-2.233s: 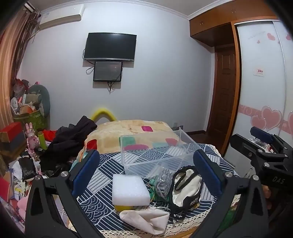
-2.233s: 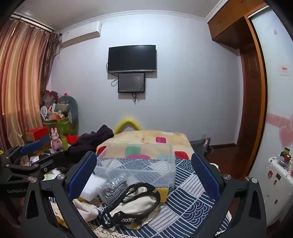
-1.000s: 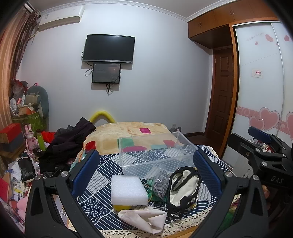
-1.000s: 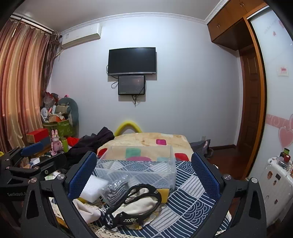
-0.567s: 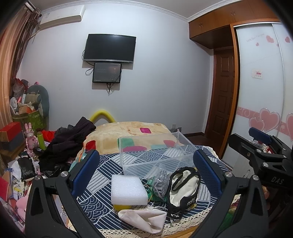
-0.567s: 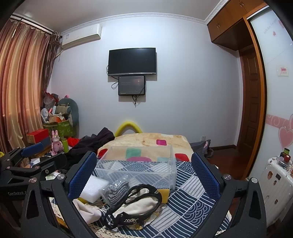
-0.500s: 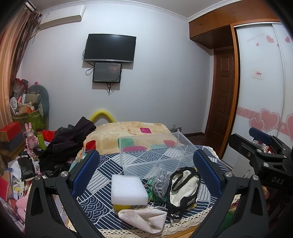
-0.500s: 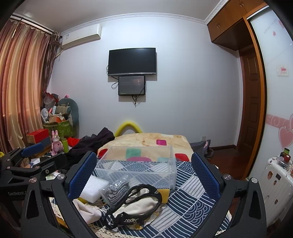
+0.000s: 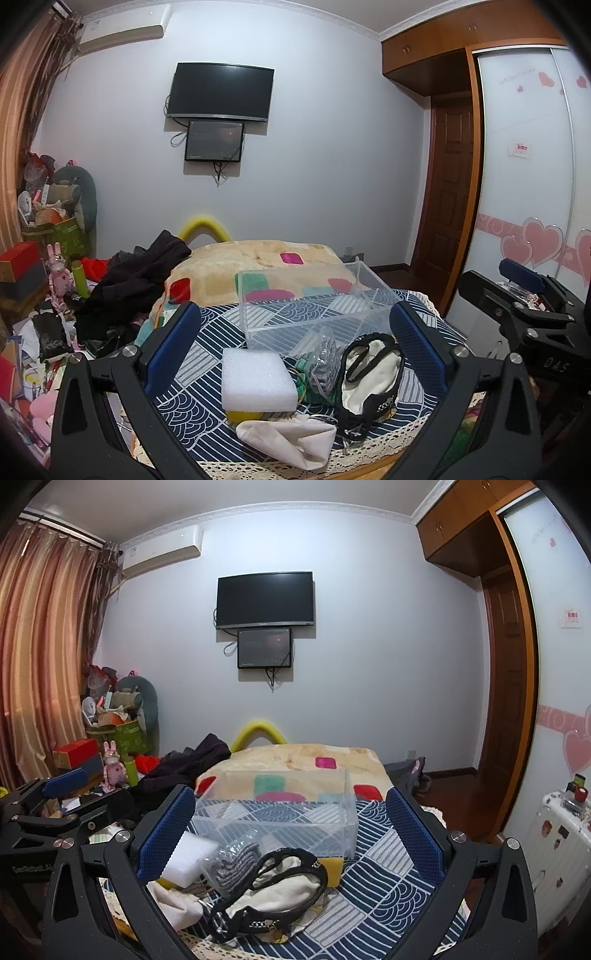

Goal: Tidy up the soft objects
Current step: 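Grasp the white foam block with the left tool while the right tool grasps the black-strapped white pouch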

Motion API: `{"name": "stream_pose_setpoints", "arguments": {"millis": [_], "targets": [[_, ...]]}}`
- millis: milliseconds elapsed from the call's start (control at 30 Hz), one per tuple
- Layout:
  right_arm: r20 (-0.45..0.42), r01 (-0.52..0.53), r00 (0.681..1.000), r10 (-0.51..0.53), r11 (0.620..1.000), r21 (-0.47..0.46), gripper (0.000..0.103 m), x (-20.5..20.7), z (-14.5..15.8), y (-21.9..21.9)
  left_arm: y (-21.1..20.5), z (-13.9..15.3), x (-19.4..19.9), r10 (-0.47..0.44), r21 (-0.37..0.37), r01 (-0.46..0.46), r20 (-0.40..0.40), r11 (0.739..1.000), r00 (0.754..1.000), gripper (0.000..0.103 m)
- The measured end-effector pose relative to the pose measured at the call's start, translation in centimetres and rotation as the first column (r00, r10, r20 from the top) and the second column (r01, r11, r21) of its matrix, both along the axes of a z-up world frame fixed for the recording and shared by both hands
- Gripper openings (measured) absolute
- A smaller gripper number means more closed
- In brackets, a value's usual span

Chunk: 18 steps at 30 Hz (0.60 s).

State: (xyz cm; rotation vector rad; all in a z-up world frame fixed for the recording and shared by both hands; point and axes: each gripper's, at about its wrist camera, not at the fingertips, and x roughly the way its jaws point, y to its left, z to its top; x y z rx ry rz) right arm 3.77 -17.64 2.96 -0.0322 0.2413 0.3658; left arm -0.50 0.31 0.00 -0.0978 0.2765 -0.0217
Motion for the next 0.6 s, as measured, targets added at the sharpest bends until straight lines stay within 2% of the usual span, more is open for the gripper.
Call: {"name": "stream_pose_setpoints", "arguments": {"millis": [333,467,600], "targets": [[-0.074,0.005,0.997,-0.006,1.0,-0.015,0.103,2.4,-2.4,-0.6,0.6,-1.5,1.9,-0.001,-0.009,0.001,-0.058,1.0,0.998,0.103],[-0.131,0.016,0.991,-0.016,1.0,-0.006,0.102,3.8,-3.7,-1.4,1.5,-3.1,3.7,0.01,-0.031,-0.014,-0.13,0.999,0.991,0.103],[-0.192,0.027,0.981,-0.029,1.0,-0.017,0.096,5.2,-5.1,-1.7,1.8,-5.2,6.0,0.019,-0.024,-0.025,-0.218,0.999,0.976,0.103]]}}
